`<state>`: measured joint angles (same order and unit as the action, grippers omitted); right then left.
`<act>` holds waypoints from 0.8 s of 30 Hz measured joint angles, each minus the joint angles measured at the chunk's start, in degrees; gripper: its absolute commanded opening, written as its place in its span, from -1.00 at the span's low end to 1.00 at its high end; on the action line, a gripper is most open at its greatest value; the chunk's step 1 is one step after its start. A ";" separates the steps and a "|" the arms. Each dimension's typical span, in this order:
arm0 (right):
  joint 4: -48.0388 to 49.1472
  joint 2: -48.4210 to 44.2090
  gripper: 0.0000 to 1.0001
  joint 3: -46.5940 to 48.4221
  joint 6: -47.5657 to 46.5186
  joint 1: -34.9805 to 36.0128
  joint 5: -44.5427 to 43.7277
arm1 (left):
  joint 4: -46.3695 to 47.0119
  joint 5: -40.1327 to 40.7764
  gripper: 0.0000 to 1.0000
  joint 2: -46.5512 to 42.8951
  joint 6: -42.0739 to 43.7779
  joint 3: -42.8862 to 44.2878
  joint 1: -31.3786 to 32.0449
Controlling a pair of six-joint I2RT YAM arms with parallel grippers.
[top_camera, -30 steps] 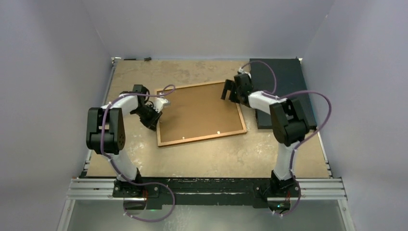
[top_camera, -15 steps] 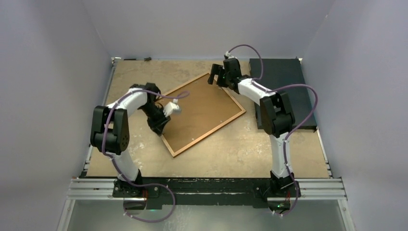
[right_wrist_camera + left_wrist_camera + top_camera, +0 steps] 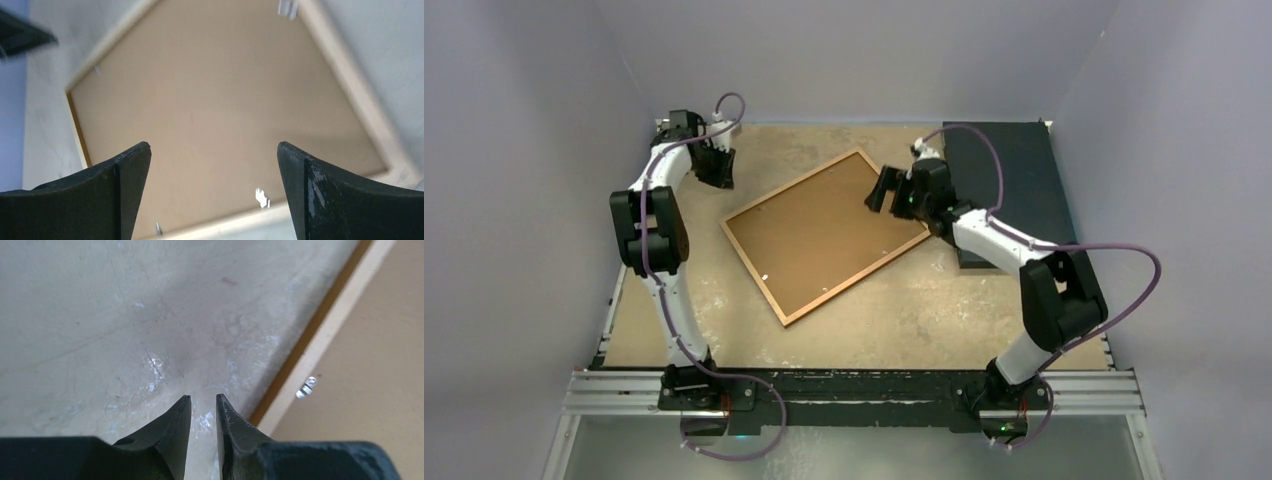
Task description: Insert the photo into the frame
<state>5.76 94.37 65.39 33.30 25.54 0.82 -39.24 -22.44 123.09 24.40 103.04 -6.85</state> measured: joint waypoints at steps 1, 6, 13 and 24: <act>0.09 -1.11 0.98 -3.23 0.59 0.74 1.03 | 0.59 0.07 -0.54 1.42 -1.38 0.00 -0.37; 0.00 -5.42 0.98 -16.87 3.80 3.45 6.34 | 3.39 0.42 -0.61 4.09 -6.99 -0.48 -0.42; 1.55 -8.31 0.98 -22.84 6.86 3.65 10.88 | 6.99 -0.83 -0.65 3.50 -7.85 -6.34 0.20; -2.29 -10.75 0.98 -22.10 6.12 3.65 11.96 | 4.90 -5.70 -0.67 -5.77 2.01 -20.68 1.73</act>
<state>3.46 83.61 43.29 39.42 29.19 12.78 -34.35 -28.14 117.32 26.41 82.37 -5.13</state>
